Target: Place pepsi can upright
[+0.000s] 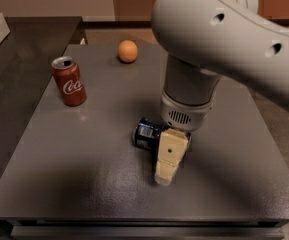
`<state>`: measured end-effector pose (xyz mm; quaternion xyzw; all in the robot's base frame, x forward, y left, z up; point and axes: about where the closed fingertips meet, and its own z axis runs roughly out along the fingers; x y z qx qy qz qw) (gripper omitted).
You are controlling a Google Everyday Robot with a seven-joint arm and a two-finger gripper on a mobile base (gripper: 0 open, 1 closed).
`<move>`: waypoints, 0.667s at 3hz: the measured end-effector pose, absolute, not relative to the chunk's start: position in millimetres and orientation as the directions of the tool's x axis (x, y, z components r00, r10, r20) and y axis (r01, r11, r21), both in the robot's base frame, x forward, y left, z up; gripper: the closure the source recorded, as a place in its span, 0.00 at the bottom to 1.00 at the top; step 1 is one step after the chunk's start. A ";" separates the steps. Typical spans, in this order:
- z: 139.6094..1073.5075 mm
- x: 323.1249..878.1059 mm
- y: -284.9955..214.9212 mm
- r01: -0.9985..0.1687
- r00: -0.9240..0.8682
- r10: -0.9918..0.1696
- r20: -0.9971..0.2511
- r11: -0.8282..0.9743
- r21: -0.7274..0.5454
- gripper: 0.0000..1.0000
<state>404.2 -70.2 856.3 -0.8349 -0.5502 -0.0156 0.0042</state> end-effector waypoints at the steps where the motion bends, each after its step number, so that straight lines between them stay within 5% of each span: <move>1: 851.5 402.7 -61.9 0.921 0.389 0.920 0.048 -0.390 0.016 0.00; 2: 850.7 403.9 -52.8 0.922 0.384 0.921 0.067 -0.387 0.031 0.00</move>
Offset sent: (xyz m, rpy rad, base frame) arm 0.0008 0.0267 -0.0078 0.0368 -0.0516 0.0115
